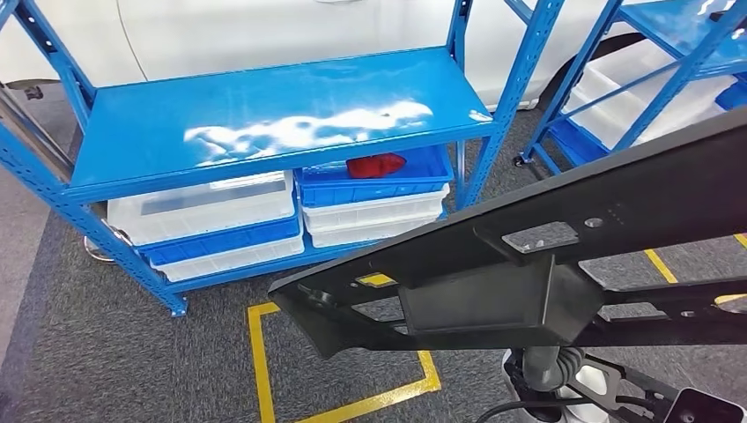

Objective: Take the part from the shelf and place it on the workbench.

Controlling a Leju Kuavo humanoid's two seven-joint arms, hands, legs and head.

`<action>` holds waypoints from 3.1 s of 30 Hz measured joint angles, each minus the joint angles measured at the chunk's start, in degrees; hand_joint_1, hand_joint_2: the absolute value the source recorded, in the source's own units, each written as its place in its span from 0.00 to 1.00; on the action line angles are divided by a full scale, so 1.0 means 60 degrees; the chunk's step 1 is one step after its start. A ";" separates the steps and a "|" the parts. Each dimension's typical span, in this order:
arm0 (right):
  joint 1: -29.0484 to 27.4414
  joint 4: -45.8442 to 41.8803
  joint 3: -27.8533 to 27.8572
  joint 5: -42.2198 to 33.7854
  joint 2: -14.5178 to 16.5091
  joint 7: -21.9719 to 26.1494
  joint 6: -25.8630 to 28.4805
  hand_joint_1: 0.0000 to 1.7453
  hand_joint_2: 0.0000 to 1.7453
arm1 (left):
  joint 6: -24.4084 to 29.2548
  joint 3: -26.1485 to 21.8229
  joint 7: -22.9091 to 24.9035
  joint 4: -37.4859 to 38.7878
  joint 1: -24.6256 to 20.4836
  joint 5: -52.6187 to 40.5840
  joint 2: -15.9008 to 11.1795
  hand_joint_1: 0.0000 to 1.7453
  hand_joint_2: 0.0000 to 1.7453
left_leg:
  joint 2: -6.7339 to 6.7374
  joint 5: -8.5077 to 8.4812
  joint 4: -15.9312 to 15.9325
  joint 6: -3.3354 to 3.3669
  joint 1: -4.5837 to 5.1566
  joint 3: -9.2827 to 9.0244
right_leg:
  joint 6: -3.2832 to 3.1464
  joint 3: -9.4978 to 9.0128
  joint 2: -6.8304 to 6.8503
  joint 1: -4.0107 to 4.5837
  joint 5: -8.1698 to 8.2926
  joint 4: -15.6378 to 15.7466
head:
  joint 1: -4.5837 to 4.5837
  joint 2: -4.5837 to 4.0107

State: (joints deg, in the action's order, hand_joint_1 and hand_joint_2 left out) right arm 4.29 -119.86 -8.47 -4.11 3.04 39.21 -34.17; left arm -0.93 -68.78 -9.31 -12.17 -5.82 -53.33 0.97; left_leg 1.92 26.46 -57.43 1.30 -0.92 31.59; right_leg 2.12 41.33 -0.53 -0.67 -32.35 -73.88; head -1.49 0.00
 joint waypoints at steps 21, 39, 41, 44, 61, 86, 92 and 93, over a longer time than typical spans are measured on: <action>0.0158 0.0249 -0.0651 0.0171 -0.0109 -0.0001 0.0188 1.00 1.00 | -0.0021 -0.0211 0.0322 0.0000 0.0093 0.0289 0.0091 0.00 1.00 | -0.0892 0.0062 -0.0214 -0.0393 -0.0069 0.0057 | -0.0433 -0.1277 -0.0846 0.0085 0.1258 0.2665 | 0.0000 0.0000; 0.0640 0.0367 -0.0961 -0.0104 -0.0298 0.0000 -0.0022 1.00 1.00 | -0.0063 -0.0252 0.0240 0.0002 0.0046 0.0409 0.0486 0.00 1.00 | 0.0792 0.0107 0.0077 -0.0267 0.0062 -0.0180 | -0.0450 -0.1242 0.0696 0.0257 0.1241 0.2748 | 0.0000 0.0000; 0.0764 0.0316 -0.0908 -0.0263 -0.0255 0.0000 -0.0242 1.00 1.00 | -0.0024 -0.0280 0.0237 0.0001 0.0012 0.0456 0.0474 0.00 1.00 | 0.0627 0.0242 -0.0026 -0.0374 0.0050 -0.0188 | -0.0555 -0.1281 0.0486 0.0193 0.1309 0.2855 | -0.0001 0.0000; 0.0964 0.0273 -0.0763 -0.0425 -0.0117 0.0000 -0.0463 1.00 1.00 | 0.0037 -0.0363 0.0251 0.0000 0.0032 0.0540 0.0437 0.00 1.00 | -0.0124 0.1028 -0.1458 -0.0459 0.0016 0.0434 | -0.0684 -0.1342 0.0159 0.0133 0.1373 0.2956 | -0.0001 0.0000; 0.0963 0.0405 -0.0419 -0.0549 0.0271 0.0000 -0.0623 1.00 1.00 | -0.0005 -0.0631 0.0268 -0.0011 0.0076 0.0507 0.0178 0.00 1.00 | -0.0153 -0.0092 0.0147 -0.0012 -0.0009 -0.0057 | -0.0140 0.0126 -0.0012 0.0026 0.0161 0.0183 | 0.0000 0.0000; 0.0580 0.0112 -0.0188 0.0185 0.0495 0.0000 0.0259 1.00 1.00 | -0.0427 -0.0348 0.0045 -0.0018 -0.0014 0.0004 -0.0058 0.00 1.00 | -0.0873 -0.0095 0.0008 -0.0254 -0.0014 0.0073 | -0.0369 -0.1138 -0.1165 0.0063 0.1311 0.2680 | -0.0002 0.0000; 0.0717 0.0161 -0.0282 0.0285 0.0321 -0.0001 0.0411 1.00 1.00 | -0.0344 -0.0273 0.0234 -0.0018 0.0011 0.0003 0.0000 0.00 1.00 | -0.0145 -0.0112 0.0096 -0.0023 0.0016 0.0023 | -0.0167 0.0184 -0.0004 0.0025 0.0094 0.0068 | 0.0000 0.0000; 0.0716 0.0184 -0.0293 0.0306 0.0292 -0.0002 0.0433 1.00 1.00 | -0.0336 -0.0267 0.0249 -0.0018 0.0023 -0.0004 0.0012 0.00 1.00 | -0.0016 -0.0099 0.0094 -0.0025 0.0027 0.0019 | -0.0153 0.0272 0.0030 0.0005 0.0124 -0.0093 | 0.0000 0.0000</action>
State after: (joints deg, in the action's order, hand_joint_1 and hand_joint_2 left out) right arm 8.59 -118.75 -10.23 -2.28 4.79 39.20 -31.58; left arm -2.95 -70.38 -7.81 -12.28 -5.68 -53.36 1.04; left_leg 1.82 25.87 -56.86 1.15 -0.76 31.70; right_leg 1.20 42.96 -0.35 -0.64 -31.61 -74.44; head -1.49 0.00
